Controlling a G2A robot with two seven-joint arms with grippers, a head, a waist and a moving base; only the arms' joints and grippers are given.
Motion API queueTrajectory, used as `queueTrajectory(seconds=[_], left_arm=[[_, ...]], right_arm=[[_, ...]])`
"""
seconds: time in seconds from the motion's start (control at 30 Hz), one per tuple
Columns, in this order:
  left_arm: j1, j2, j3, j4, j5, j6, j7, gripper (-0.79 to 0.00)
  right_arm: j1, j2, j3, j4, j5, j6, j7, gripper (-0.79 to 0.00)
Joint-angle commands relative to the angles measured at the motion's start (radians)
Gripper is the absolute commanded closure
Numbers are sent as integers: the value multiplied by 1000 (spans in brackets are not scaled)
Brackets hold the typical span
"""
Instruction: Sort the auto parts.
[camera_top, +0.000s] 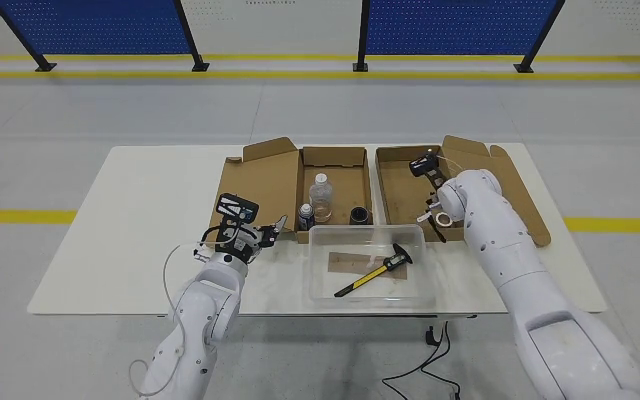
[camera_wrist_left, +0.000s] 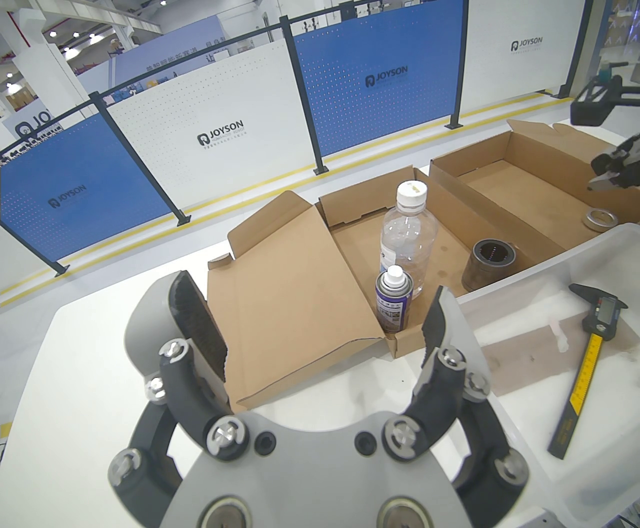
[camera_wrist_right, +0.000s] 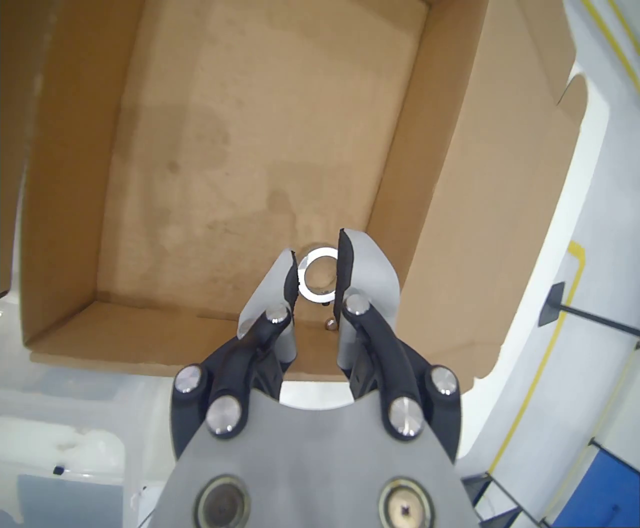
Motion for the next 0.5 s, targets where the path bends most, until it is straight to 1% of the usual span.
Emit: queueTrajectory(seconds=[0.0,0.03,0.1,0.13,0.23,0.27,0.37,0.43,0.47], left_arm=[[0,0,0,0,0,0,0,-785],[0,0,0,0,0,0,0,-785],[0,0,0,0,0,0,0,-785],[0,0,0,0,0,0,0,-785],[0,0,0,0,0,0,0,-785],[0,0,0,0,0,0,0,-785],[0,0,0,0,0,0,0,-785],[0,0,0,0,0,0,0,-785],[0,0,0,0,0,0,0,-785]], right_arm=[[-17,14,12,-89,-29,-63,21,-197],[-27,22,21,-145,-46,-98,34,-222],[-62,40,44,-261,-69,-167,70,-231],[-83,49,58,-327,-69,-215,84,-256],[-151,74,104,-503,-74,-335,139,-271],[-172,81,118,-552,-63,-378,154,-292],[-224,98,141,-673,-28,-510,191,-357],[-251,111,133,-712,-20,-544,157,-391],[-261,119,117,-723,-21,-567,134,-456]])
